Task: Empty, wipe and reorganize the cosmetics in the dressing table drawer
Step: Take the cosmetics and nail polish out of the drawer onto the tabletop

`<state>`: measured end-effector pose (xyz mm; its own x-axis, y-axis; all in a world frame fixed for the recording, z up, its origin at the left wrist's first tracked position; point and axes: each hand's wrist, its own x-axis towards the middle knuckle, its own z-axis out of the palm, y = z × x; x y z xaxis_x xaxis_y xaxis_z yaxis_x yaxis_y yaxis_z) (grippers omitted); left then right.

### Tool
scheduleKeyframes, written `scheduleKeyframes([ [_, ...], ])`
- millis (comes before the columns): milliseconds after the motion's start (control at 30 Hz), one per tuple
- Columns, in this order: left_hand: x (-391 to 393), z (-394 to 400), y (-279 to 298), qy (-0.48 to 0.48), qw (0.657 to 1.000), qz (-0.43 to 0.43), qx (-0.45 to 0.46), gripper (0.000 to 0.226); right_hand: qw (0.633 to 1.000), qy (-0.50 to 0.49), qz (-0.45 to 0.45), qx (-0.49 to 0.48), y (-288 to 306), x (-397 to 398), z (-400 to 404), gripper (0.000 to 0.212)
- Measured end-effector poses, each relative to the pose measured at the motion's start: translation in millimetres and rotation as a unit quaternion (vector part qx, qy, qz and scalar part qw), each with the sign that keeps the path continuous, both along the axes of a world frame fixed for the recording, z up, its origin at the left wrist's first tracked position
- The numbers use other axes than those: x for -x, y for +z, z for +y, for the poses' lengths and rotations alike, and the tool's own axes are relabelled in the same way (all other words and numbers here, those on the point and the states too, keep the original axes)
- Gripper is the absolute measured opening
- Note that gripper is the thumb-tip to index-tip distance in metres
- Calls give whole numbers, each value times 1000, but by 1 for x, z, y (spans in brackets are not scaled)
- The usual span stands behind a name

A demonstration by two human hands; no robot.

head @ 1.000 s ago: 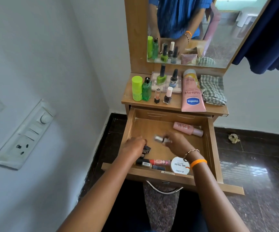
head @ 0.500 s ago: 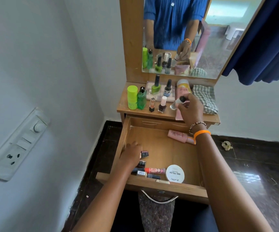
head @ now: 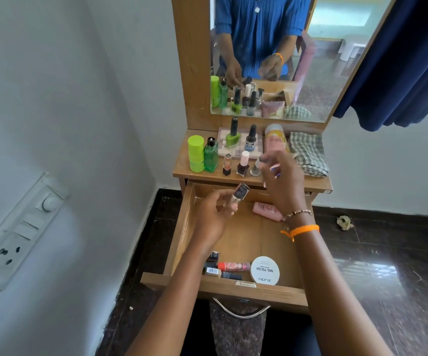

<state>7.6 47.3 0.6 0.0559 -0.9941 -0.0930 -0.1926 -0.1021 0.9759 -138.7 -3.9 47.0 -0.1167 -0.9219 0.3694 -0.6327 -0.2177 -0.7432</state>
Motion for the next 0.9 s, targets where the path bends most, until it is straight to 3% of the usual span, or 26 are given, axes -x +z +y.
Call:
scheduleKeyframes([
  [133,6,-7,10,-8,999,26,35,20,986,149,19,-72,-4,-7,17,15],
  [367,4,-11,17,13,994,99,39,26,987,119,-69,-79,14,0,2,13],
  [467,1,-10,19,3,995,93,43,25,988,102,-96,-73,19,3,-7,9],
  [567,-7,-9,11,-48,996,-79,8,25,987,79,-121,-64,29,6,-18,5],
  [700,-20,4,-11,-143,929,-333,-75,25,974,34,-215,-64,44,7,-29,12],
  [800,-26,13,-25,-159,895,-398,-128,18,969,27,-233,-77,47,7,-37,16],
  [900,-26,14,-33,-176,870,-428,-170,19,992,6,-116,-52,48,4,-50,14],
])
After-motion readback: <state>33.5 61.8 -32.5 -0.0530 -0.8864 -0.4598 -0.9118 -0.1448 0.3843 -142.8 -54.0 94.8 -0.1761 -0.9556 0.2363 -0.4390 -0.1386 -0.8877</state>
